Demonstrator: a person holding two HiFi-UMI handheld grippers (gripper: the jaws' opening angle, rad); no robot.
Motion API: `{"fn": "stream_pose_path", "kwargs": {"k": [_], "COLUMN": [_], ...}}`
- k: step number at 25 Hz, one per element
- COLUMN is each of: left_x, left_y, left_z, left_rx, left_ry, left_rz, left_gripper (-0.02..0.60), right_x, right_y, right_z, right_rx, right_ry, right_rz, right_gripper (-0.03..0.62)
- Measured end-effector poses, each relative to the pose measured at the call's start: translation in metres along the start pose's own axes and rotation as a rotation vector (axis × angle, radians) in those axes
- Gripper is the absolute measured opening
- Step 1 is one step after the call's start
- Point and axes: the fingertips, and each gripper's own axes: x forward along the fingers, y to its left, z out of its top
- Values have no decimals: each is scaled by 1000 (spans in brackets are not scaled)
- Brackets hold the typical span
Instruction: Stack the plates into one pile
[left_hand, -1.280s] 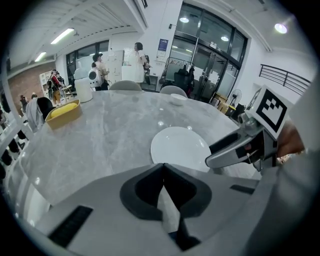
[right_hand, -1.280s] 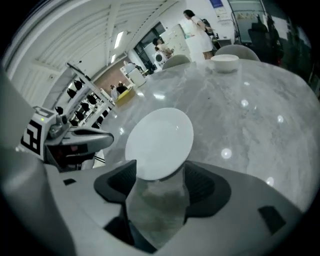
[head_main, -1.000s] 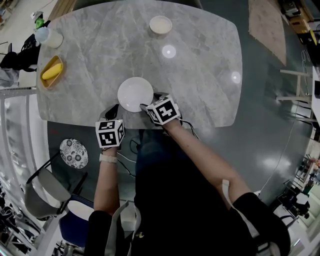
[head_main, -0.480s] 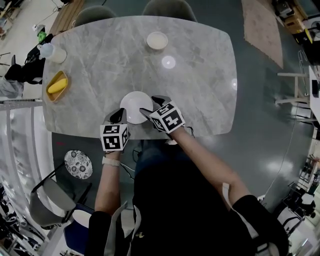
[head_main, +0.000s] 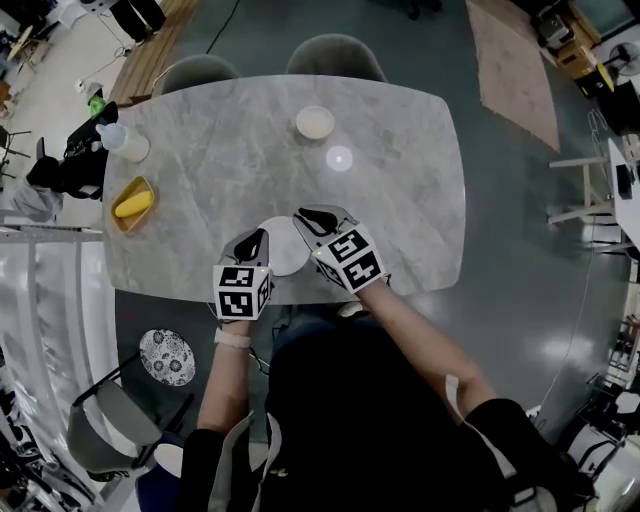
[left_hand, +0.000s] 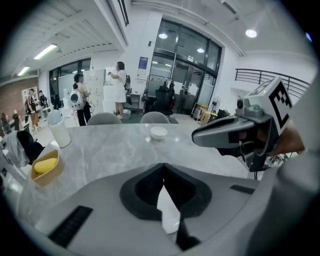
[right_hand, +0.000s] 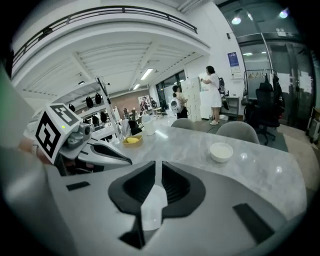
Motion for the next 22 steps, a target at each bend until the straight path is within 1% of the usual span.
{"fn": "stream_pose_path", "kwargs": {"k": [1, 4, 7, 11, 15, 18, 22], "left_x": [-2, -9, -17, -22, -32, -39, -46], "left_y": [-3, -13, -27, -49, -74, -96, -126], "left_z": [9, 37, 67, 103, 131, 151, 169], "left_rx": [10, 40, 73, 125, 132, 139, 182], "left_ry": [-13, -69, -131, -183, -235, -274, -322], "left_rz": [-6, -28, -52, -86, -122, -163, -225], "left_gripper": [9, 10, 9, 9, 9, 9, 9], "right_x": [-7, -29, -55, -88, -126, -156, -188], "right_y": [-3, -10, -16, -23, -25, -32, -41], "right_z": [8, 28, 47, 69, 87, 99, 100], "right_rx": [2, 2, 13, 5, -10, -24, -41], "right_ry": [-21, -81, -135, -206, -273, -325, -360], "right_rz": [-9, -32, -37, -44, -63, -97, -135], "right_gripper": [42, 26, 20, 18, 18, 18, 18]}}
